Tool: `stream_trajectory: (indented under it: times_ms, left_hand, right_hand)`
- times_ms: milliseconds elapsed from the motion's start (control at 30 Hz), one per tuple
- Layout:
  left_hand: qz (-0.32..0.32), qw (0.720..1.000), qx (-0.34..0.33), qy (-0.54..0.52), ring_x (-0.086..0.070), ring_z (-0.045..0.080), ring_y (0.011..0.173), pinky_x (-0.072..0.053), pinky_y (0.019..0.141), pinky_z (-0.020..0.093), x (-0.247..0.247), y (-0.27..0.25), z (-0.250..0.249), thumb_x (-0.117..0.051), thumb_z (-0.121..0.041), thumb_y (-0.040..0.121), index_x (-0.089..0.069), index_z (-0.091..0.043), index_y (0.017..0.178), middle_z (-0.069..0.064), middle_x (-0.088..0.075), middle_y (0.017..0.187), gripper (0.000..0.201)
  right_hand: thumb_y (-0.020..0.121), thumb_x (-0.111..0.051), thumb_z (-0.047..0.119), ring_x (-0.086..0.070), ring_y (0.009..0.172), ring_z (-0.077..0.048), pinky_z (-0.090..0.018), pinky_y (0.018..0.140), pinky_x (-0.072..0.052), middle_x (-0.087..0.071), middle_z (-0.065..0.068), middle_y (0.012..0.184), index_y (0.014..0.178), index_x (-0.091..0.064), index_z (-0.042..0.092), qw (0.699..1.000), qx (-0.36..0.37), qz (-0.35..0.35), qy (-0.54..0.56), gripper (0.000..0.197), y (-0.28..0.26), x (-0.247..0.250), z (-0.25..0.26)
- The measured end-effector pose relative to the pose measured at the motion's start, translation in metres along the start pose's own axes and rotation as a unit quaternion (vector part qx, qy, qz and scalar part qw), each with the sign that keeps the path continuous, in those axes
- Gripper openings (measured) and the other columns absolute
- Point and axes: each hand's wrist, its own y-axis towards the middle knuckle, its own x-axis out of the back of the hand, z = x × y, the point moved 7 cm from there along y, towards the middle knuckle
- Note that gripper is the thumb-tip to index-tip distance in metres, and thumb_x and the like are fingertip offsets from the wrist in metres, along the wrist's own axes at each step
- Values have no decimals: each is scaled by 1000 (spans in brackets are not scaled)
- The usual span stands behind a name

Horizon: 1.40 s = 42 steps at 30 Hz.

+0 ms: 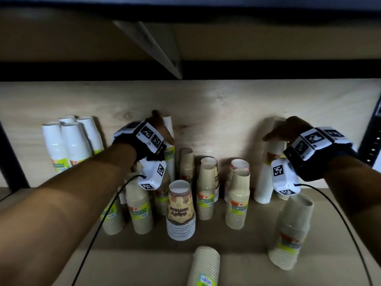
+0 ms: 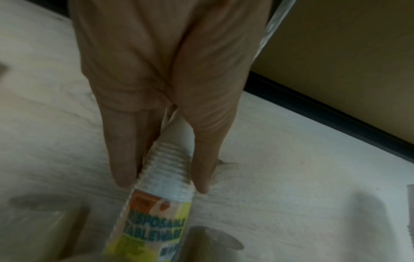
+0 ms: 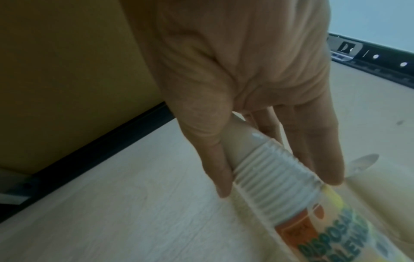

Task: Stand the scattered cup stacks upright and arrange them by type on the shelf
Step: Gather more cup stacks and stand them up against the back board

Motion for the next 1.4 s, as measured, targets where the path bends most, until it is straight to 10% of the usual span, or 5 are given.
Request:
stream_trajectory:
  times_ms: [200,467,700,1067,1400]
  left_hand:
    - [53,998,-29,24,-64,23,95,-46,72,27,-20,7,10,-81,-49,69,-62,-3,109,11,-65,113,64]
    - [41,999,-29,-6,-61,20,69,-44,57,24,-10,10,14,-82,-47,66,-57,-12,75,10,-64,85,44]
    - [5,998,-25,-56,-65,32,102,-55,85,38,25,0,10,-83,-38,69,-59,4,113,18,-66,111,65]
    - [-69,976,-17,-206,-68,24,93,-57,86,40,87,-28,20,-81,-52,46,-63,-5,106,11,-69,105,78]
    - [-58,917,71,-387,-67,20,95,-58,82,30,109,-54,68,-86,-37,63,-55,4,121,10,-65,110,78]
  right_hand:
    - [76,-80,30,-61,108,-28,-32,89,-49,-64,-15,116,113,-62,1,999,22,42,-21,49,-10,-4,5]
    - [78,-79,20,-61,100,-25,-29,81,-44,-64,-11,109,113,-64,6,998,43,35,28,41,-17,2,10]
    - [75,-80,15,-62,105,-29,-42,98,-50,-64,-10,104,93,-62,3,996,56,34,58,28,-23,14,31]
    - [76,-80,14,-56,59,-15,-23,47,-50,-60,-4,70,77,-65,9,994,94,21,59,16,-63,34,68]
    - [77,-75,9,-53,95,-18,-27,83,-42,-55,4,103,114,-47,39,974,225,8,10,55,-118,28,117]
